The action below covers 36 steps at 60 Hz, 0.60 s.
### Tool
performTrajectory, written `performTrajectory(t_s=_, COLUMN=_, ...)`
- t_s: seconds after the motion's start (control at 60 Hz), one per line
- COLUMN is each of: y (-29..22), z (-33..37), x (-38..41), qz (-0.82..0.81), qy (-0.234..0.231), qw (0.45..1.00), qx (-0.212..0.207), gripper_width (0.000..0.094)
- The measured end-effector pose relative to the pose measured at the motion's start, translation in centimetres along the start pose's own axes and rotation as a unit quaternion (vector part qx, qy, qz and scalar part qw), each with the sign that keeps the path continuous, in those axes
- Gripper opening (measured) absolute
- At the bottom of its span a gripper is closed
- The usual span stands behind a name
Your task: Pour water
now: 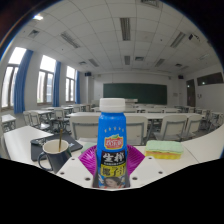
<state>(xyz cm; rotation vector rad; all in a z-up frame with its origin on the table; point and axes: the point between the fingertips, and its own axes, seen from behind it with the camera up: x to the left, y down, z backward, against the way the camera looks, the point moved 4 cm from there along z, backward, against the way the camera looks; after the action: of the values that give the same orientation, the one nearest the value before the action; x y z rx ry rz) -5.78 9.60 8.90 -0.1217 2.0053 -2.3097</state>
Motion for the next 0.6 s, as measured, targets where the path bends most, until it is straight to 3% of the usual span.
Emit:
performTrajectory(t_s=0.067, y=-0.7, z=0.8, x=-0.3, qz=0.014, qy=0.001, qw=1.0, qx=-0.004, gripper_width=0.0357)
performTrajectory(t_s=0.133, y=-0.3, z=0.4, x=-0.1, qz=0.018, qy=0.001, qw=1.0, qx=-0.003, gripper_width=0.0415)
performTrajectory(t_s=0.217, y=-0.2, z=0.6, x=-0.5, qz=0.027, qy=-0.002, qw=1.0, qx=0.016, gripper_width=0.0589)
performTrajectory(t_s=0.267, y=-0.6, z=1.4, x=-0.1, qz=0.046, qy=-0.003, qw=0.999, qx=0.029, gripper_width=0.0838)
performTrajectory(t_s=0.283, y=-0.8, z=1.8, x=-0.5, qz=0.049, qy=0.001, qw=0.998, qx=0.029, gripper_width=0.0866)
performTrajectory(t_s=0.317, y=-1.1, z=2.3, x=-1.0, qz=0.052, qy=0.012, qw=0.998, qx=0.025, gripper_width=0.0812)
performTrajectory(t_s=0.383, y=-1.2, z=4.6, x=-2.0, qz=0.05, qy=0.022, qw=0.998, qx=0.019, gripper_width=0.0867)
performTrajectory(t_s=0.6, y=-1.0, z=13.2, x=0.7, qz=0.025, qy=-0.004, qw=1.0, qx=0.019, gripper_width=0.0857)
